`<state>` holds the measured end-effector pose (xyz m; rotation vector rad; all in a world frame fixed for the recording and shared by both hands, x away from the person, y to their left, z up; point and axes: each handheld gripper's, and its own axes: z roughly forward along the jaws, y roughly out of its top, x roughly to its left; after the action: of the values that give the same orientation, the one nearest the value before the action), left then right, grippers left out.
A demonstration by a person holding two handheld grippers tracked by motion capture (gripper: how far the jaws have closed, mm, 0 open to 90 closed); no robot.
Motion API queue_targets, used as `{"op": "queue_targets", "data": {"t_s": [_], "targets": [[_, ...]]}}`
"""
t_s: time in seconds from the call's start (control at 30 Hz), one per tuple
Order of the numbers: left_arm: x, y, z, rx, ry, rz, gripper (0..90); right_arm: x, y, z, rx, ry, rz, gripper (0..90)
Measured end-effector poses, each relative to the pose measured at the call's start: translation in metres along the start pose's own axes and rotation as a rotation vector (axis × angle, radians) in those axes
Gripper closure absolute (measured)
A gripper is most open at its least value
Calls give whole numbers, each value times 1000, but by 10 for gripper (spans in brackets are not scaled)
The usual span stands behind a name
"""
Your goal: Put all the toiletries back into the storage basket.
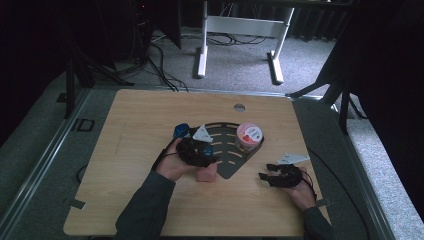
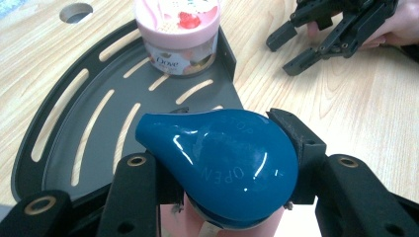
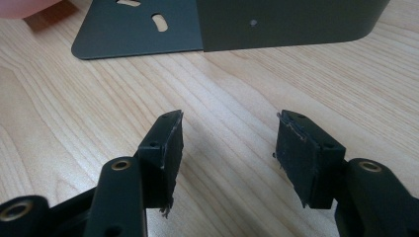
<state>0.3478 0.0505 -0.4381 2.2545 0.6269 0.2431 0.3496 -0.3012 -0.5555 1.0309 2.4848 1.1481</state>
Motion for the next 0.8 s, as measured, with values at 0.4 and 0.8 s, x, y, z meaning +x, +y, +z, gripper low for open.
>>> {"op": "queue_targets", "data": {"t_s": [0.4,0.8], "targets": [[-4,14,6,-13,-6,6,532,1,0,0,2,-5,-2,435],[-2,25,15,-9,15,3,531,3,1,1,6,-22,-8,444]]}}
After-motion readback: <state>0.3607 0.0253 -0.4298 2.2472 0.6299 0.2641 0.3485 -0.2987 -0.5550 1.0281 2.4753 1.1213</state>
